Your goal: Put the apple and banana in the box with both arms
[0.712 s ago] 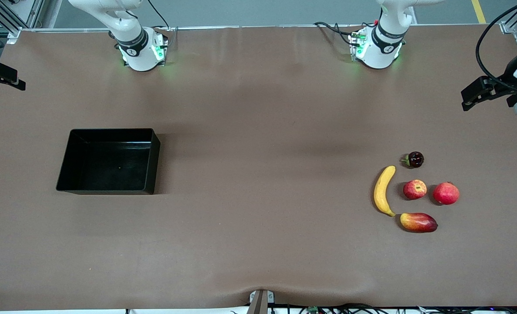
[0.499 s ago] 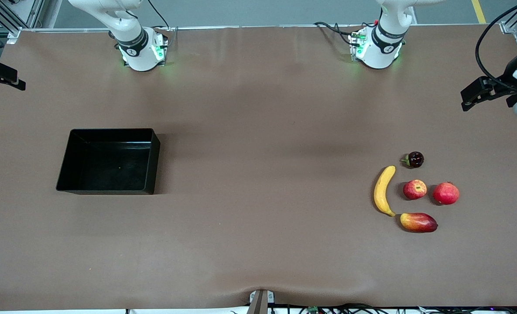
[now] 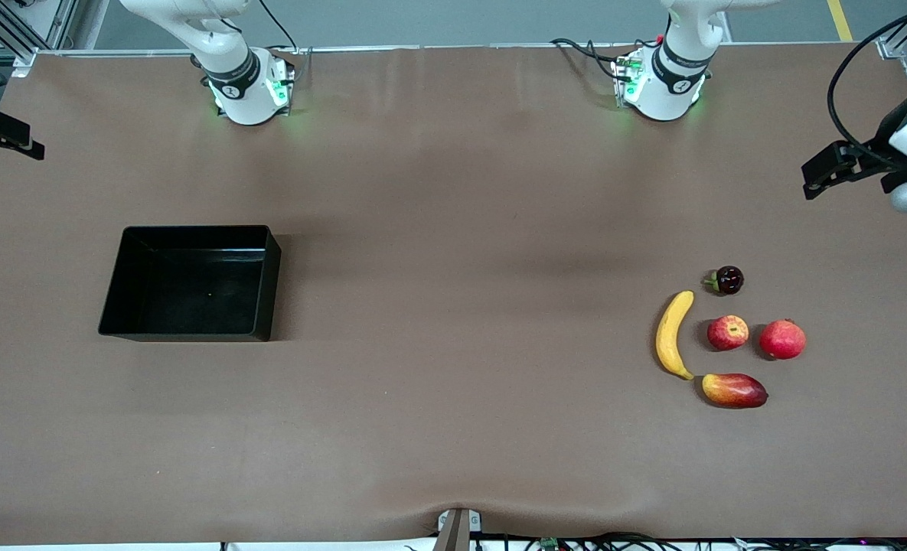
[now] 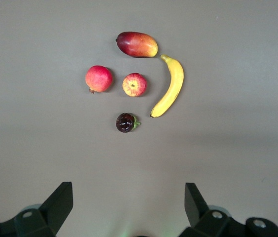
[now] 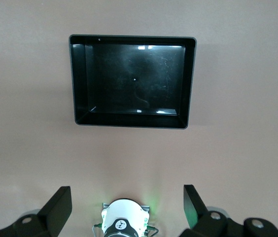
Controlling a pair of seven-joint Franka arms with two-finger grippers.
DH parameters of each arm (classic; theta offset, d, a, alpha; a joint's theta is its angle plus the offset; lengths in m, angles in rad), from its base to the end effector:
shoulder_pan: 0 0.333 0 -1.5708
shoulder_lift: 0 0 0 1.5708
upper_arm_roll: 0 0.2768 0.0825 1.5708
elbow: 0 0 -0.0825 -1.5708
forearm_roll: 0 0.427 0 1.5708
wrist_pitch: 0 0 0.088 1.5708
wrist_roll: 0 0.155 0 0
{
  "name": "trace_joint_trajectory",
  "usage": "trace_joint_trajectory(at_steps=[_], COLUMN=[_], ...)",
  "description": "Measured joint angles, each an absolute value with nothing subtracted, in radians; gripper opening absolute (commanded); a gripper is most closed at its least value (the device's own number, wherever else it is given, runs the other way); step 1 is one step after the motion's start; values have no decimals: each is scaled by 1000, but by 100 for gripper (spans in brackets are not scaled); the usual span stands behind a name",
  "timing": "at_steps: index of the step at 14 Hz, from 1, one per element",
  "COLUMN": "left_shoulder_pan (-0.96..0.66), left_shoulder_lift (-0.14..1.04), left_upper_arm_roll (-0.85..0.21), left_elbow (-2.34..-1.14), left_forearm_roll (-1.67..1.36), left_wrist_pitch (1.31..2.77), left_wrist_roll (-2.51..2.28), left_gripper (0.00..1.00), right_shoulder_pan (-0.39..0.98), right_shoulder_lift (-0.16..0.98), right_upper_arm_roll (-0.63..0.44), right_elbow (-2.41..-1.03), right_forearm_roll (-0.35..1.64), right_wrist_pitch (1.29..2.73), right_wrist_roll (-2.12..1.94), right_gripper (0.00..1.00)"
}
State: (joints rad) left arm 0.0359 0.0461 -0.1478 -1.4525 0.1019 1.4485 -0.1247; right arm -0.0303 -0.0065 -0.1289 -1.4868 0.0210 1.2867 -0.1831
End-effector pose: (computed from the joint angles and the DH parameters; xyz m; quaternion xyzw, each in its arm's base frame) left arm 0.5934 -0.0482 0.5606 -0.9985 -0.0113 0.0190 0.0499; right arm 0.5486 -0.0846 0.5621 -0.9952 -0.0139 0.0934 0.0270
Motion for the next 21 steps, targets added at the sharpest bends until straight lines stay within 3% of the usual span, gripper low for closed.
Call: trace_joint_trajectory(at_steps=[6, 14, 21], left_shoulder_pan=[31, -24, -33], left_shoulder_lift=[114, 253, 344], left_upper_arm_roll=[-152, -163, -163], left_elbow=[-1477, -1553, -1548], left_forearm_roll=[93, 81, 81], left_wrist_pitch=[1529, 1695, 1749], left_wrist_roll=[-126, -220, -221], left_gripper=[100, 100, 100], right_shoulder_pan=[-88, -255, -242], right_shoulder_lift=[151, 293, 362], right_upper_arm_roll=[-130, -133, -115], right_elbow=[-1482, -1488, -1797], right_forearm_roll=[-134, -139, -61], right_wrist_pitch=[1321, 1472, 1913], right_wrist_roll=[-189, -303, -303], right_gripper=[100, 100, 100])
